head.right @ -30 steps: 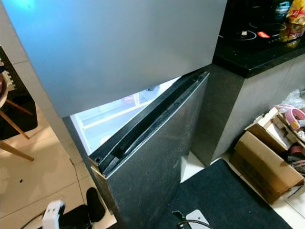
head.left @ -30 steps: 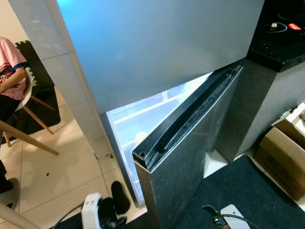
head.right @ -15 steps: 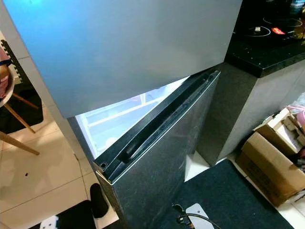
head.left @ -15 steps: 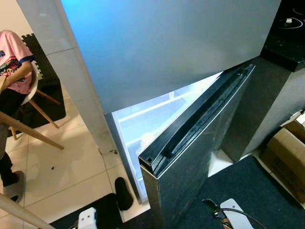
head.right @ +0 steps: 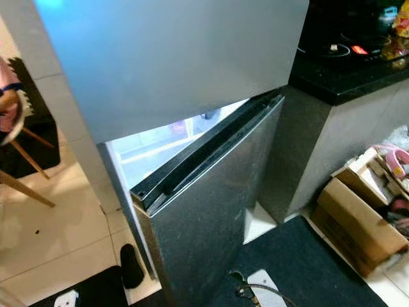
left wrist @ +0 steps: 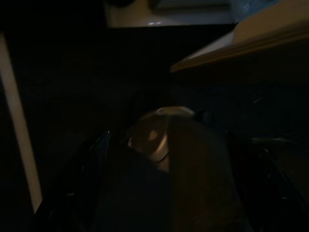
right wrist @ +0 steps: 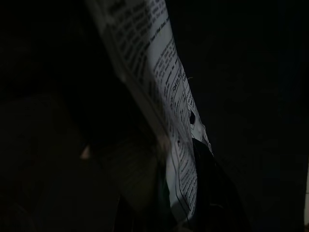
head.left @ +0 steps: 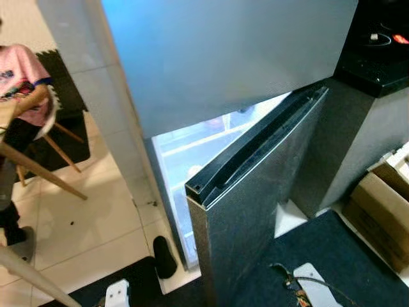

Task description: Restocking fridge

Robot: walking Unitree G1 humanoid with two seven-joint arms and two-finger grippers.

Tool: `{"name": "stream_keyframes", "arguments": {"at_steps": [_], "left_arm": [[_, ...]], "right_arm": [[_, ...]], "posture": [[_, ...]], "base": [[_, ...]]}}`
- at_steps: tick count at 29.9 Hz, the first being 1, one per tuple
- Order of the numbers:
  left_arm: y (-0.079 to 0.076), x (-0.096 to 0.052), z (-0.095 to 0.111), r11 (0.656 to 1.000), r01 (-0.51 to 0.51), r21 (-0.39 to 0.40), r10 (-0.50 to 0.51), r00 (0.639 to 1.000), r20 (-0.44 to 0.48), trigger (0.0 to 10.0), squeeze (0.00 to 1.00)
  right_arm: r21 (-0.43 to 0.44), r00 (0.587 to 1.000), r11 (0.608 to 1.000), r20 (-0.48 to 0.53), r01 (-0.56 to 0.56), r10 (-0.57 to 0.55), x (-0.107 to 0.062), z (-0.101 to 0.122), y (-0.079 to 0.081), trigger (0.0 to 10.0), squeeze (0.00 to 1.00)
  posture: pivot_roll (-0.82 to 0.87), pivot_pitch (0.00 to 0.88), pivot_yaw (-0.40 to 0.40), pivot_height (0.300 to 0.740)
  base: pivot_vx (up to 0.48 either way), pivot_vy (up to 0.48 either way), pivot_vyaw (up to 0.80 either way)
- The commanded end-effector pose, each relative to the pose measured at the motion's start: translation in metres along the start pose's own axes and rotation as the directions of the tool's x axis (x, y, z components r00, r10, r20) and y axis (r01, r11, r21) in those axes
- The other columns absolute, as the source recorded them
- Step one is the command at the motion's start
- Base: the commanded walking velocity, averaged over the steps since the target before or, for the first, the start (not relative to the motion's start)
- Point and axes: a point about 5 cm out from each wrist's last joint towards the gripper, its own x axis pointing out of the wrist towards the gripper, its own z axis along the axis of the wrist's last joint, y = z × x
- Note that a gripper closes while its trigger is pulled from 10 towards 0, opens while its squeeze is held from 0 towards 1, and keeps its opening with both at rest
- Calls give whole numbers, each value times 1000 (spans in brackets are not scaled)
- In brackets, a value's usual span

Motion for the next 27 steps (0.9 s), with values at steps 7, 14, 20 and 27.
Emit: {"name": "stream_keyframes", "arguments": {"at_steps": [7, 14, 20, 27], "left_arm": [[-5, 2, 1, 1000, 9, -4, -9, 1000, 8, 10000, 0], [-6, 2, 0, 1000, 14, -4, -14, 1000, 7, 10000, 0], [-5, 2, -1, 1000, 9, -3, -9, 1000, 5, 10000, 0], [0, 0, 4, 1000, -6, 26, 6, 1000, 23, 10000, 0]], "right_arm": [[13, 1000, 1000, 4, 2, -2, 0, -1, -1, 10000, 0], [13, 1000, 1000, 2, 1, -1, 0, -2, -1, 10000, 0], [12, 1000, 1000, 2, -1, 1, 0, -2, 0, 10000, 0], [12, 1000, 1000, -3, -4, 4, 0, -5, 1, 10000, 0]], "posture": [[-31, 0, 7, 740], [-30, 0, 7, 740], [-32, 0, 7, 740], [-32, 0, 7, 740]], "base": [[-347, 0, 0], [-346, 0, 0], [-346, 0, 0], [-43, -69, 0]]}}
